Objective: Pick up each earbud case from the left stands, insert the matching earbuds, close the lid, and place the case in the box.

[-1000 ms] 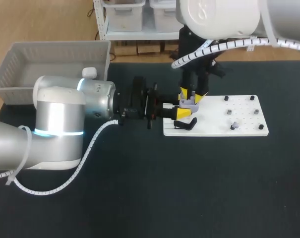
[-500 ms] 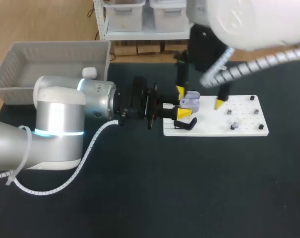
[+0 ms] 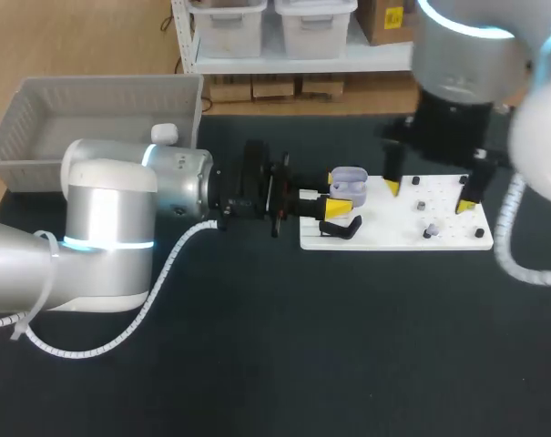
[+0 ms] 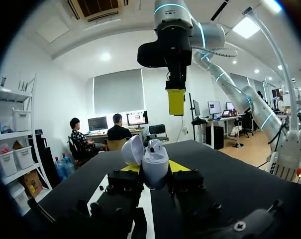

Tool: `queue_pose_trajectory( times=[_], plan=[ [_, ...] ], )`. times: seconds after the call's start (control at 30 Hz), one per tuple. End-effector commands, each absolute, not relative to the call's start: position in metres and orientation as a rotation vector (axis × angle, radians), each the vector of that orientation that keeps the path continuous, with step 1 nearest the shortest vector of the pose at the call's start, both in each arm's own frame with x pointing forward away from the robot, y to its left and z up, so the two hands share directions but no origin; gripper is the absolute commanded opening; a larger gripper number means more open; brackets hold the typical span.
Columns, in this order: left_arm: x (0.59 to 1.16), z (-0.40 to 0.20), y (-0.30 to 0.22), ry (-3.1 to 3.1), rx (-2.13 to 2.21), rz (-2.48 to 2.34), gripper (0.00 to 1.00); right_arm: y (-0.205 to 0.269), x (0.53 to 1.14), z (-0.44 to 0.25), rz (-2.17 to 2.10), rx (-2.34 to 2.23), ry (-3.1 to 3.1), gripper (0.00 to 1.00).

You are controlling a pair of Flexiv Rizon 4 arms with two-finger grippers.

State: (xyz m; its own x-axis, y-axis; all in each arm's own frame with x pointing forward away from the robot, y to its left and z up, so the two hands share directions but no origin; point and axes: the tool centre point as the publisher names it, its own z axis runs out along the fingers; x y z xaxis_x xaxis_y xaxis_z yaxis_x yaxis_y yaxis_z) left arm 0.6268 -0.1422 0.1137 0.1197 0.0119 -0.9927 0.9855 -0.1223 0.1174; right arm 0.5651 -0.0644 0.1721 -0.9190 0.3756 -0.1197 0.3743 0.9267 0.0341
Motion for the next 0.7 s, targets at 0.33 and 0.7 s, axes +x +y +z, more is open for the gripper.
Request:
queue_pose_trajectory(
  times=[0.33, 0.7],
  plan=[
    [0.626, 0.114, -0.143, 1.076, 1.365, -1.195, 0.0, -0.083, 0.596, 0.123, 0.171, 0.395, 2.979, 0.55],
    [0.626, 0.114, -0.143, 1.076, 1.365, -1.195, 0.0, -0.098, 0.611, 0.075, 0.077, 0.306, 3.025, 0.56]
  ],
)
